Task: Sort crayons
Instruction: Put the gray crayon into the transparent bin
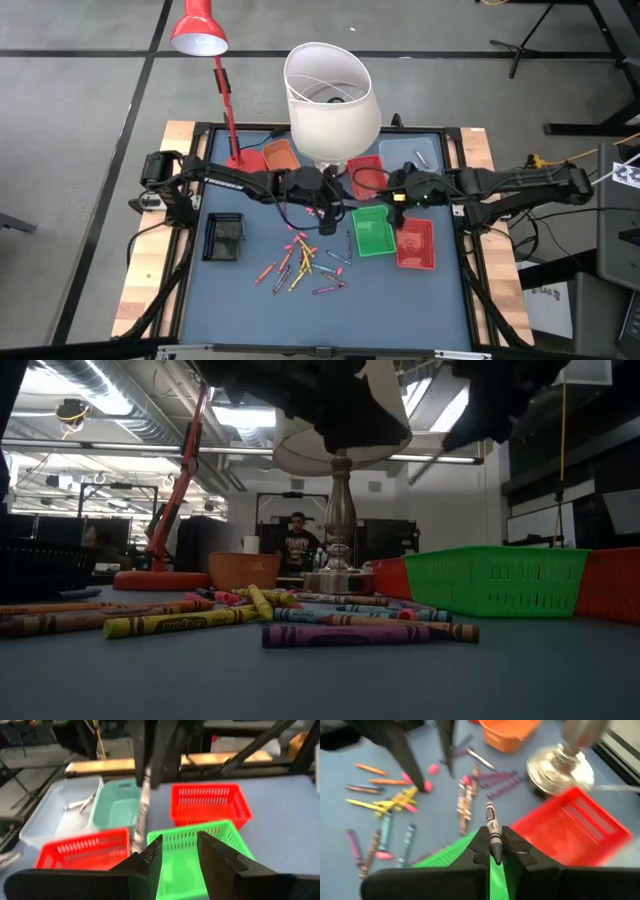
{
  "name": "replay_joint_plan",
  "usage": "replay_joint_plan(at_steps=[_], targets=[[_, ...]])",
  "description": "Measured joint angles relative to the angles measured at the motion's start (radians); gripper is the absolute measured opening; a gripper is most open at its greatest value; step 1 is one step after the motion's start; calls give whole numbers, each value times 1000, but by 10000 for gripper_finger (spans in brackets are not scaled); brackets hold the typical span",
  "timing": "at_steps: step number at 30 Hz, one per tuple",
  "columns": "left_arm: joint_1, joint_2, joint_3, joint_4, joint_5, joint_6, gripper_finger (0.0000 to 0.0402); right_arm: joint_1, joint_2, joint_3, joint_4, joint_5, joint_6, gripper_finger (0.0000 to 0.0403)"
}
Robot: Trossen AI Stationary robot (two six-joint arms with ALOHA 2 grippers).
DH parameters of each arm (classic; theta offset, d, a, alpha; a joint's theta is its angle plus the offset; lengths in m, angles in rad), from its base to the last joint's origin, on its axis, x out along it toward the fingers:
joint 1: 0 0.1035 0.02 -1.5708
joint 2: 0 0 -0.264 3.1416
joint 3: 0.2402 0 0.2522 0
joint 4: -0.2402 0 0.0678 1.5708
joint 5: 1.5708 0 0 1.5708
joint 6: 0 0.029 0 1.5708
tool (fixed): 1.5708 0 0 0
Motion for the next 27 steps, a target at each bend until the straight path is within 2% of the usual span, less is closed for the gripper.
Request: replay_joint_plan(at_steps=[7,11,21,27], targets=[[-1,0,0,-152,-2,-2,109,-186,0,0,-139,2,-29,26],[0,0,0,-243,-3,-2,109,-305,2,0,-201,56,-63,21],[-6,0,0,-423,-6,-4,109,-571,27,0,-213,88,-156,26],[-4,0,0,-530,-8,-3,109,-662,102,0,-213,88,-159,25]])
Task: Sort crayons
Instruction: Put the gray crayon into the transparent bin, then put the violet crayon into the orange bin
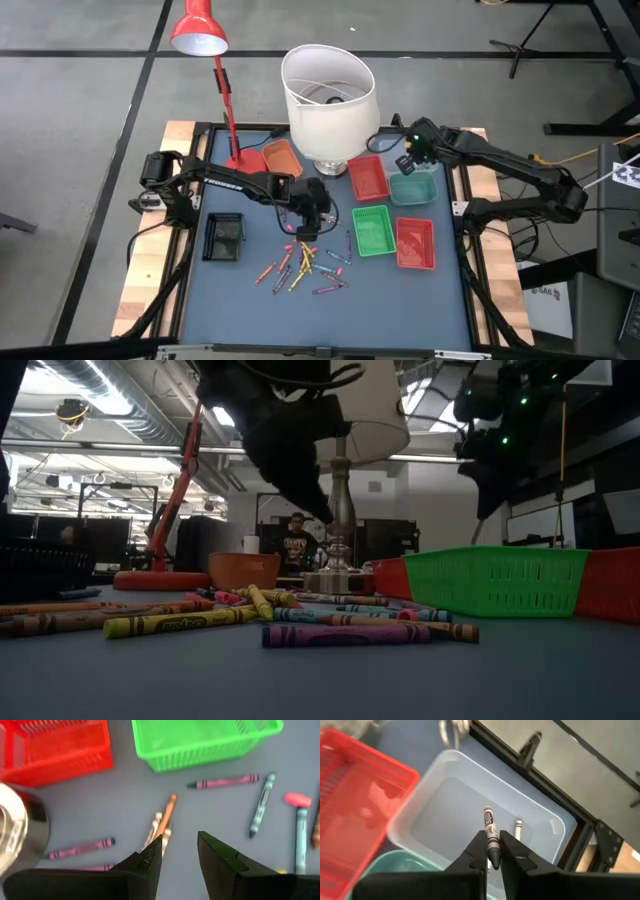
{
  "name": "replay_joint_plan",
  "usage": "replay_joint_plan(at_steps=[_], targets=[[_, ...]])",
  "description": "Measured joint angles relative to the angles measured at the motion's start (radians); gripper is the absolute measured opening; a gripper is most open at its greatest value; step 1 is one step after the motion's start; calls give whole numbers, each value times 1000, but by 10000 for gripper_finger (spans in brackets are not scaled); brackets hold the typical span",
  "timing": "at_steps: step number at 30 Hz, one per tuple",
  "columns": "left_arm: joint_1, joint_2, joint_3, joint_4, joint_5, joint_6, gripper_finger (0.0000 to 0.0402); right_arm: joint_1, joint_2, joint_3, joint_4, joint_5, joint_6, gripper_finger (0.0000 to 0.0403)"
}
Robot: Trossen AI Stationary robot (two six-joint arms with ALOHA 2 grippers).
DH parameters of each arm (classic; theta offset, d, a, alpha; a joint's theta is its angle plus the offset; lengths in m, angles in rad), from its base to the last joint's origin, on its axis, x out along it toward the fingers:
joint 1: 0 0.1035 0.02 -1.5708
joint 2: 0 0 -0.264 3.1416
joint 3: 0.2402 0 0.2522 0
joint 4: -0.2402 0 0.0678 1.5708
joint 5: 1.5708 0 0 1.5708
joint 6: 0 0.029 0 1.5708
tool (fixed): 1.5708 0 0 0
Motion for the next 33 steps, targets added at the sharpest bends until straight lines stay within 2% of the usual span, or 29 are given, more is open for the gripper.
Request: replay_joint_plan(at_steps=[7,17,28,33], targets=[[1,0,0,-103,-9,-32,109,-29,78,0,3,0,0,44],[25,7,-4,-119,-106,-395,109,-26,97,0,4,0,2,53],[24,8,-108,-16,-311,-621,109,-26,97,0,4,0,3,113],[24,8,-159,102,-350,-676,109,-26,97,0,3,0,4,122]])
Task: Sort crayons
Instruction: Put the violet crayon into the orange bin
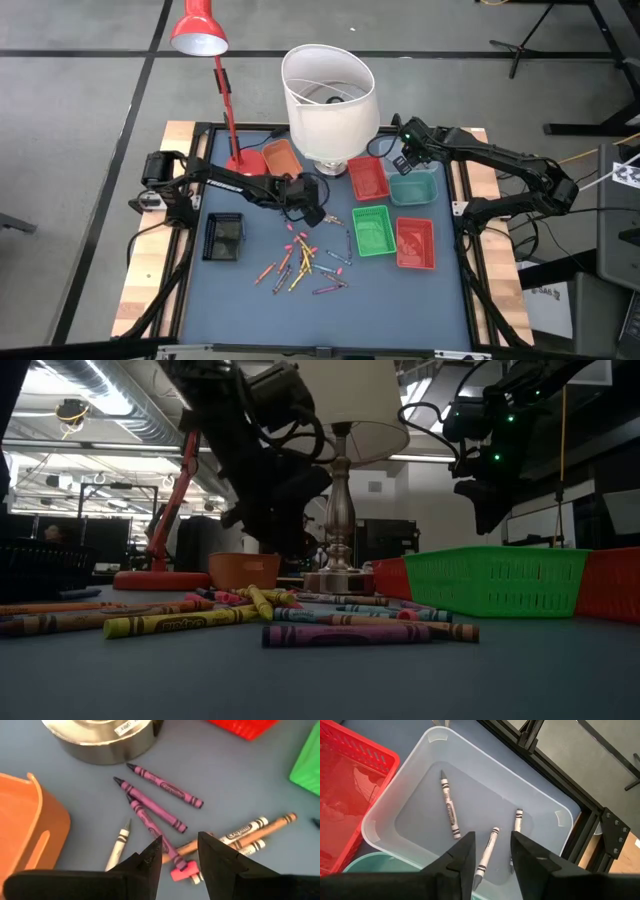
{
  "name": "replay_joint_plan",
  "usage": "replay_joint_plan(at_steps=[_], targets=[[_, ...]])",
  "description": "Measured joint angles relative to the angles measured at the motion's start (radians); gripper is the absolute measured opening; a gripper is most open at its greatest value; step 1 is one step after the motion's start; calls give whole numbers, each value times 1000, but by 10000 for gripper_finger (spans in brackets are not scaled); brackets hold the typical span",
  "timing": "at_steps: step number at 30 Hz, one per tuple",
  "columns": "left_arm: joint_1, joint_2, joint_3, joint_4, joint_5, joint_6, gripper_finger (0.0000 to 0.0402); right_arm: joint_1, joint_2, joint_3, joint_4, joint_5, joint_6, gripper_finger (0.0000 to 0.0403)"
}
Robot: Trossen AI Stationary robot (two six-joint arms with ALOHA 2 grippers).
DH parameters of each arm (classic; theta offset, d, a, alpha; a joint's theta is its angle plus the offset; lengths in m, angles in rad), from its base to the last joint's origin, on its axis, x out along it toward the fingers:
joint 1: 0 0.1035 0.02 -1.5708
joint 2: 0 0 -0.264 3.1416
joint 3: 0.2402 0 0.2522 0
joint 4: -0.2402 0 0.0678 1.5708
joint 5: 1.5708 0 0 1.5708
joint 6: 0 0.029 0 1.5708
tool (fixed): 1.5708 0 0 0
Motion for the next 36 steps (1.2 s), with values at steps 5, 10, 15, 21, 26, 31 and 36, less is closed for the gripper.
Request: replay_joint_plan(at_steps=[5,10,15,21,26,31,36], targets=[[1,0,-61,119,-48,-27,109,0,0,0,0,0,0,122],[10,0,-98,167,-55,-30,109,0,0,0,0,0,0,122],[11,4,-134,234,-52,-34,109,0,0,0,0,0,0,122],[11,61,-137,303,-47,-33,109,0,0,0,0,-9,0,122],[11,108,-138,316,-49,-33,109,0,0,0,0,-14,0,122],[11,113,-138,306,-49,-48,108,0,0,0,0,-35,0,122],[11,113,-138,305,-48,-48,86,0,0,0,0,-35,0,122]])
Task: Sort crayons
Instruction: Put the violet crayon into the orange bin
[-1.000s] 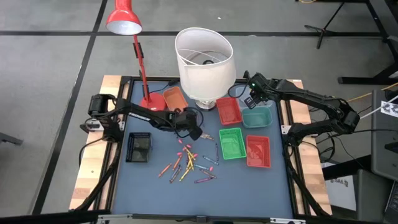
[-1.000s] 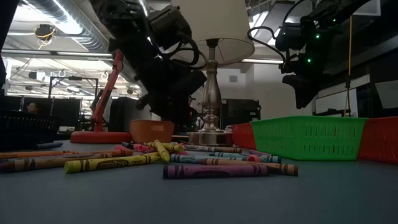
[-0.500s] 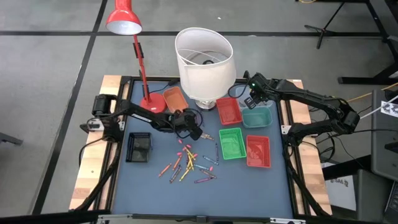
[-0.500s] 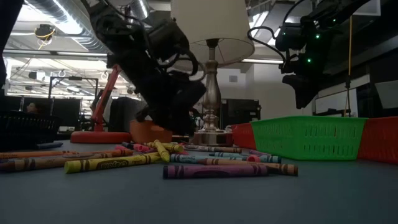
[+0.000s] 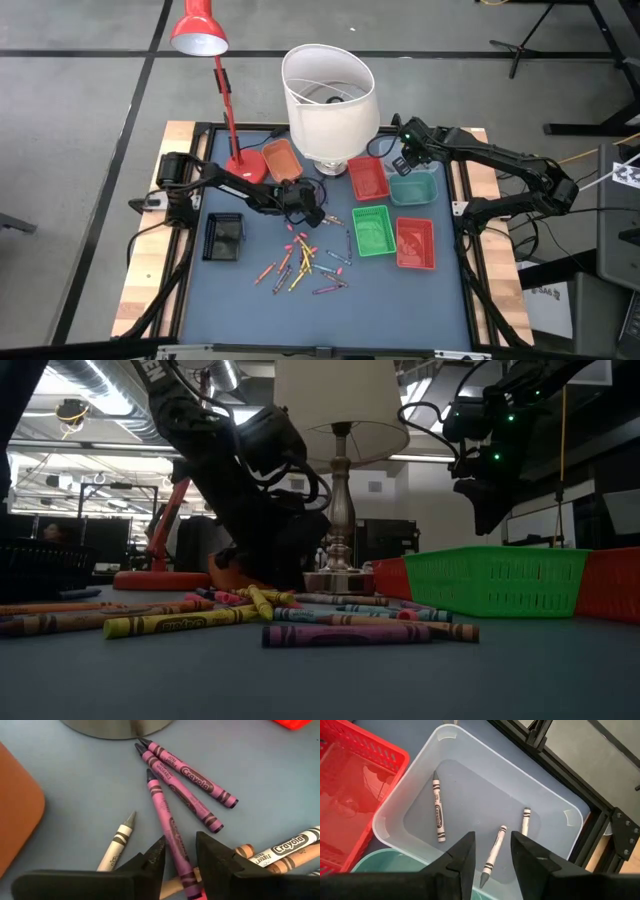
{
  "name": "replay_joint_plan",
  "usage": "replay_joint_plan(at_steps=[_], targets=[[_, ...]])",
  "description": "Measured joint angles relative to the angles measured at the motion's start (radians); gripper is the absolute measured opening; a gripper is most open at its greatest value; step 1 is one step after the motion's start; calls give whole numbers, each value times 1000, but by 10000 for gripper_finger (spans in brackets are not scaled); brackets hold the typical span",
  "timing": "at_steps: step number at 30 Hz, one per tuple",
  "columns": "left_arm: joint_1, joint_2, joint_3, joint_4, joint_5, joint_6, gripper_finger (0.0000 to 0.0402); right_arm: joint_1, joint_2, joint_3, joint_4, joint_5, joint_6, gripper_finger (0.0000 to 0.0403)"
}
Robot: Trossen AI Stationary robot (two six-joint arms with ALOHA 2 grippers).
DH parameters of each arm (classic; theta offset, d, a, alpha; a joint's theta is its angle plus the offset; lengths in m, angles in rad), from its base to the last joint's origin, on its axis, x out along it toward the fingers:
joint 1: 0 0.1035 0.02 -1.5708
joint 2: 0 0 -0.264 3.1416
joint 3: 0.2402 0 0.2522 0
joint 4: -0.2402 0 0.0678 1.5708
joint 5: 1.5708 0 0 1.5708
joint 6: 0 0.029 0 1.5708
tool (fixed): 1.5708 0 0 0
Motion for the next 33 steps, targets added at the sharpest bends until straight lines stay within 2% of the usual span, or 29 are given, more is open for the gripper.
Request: replay_joint_plan(at_steps=[13,21,33], targets=[[0,-3,0,-3,-8,0,9,0,0,0,0,0,0,122],[2,-83,1,-34,-12,7,11,0,0,0,0,0,0,122],[65,-270,1,-254,-80,20,12,0,0,0,0,0,0,122]])
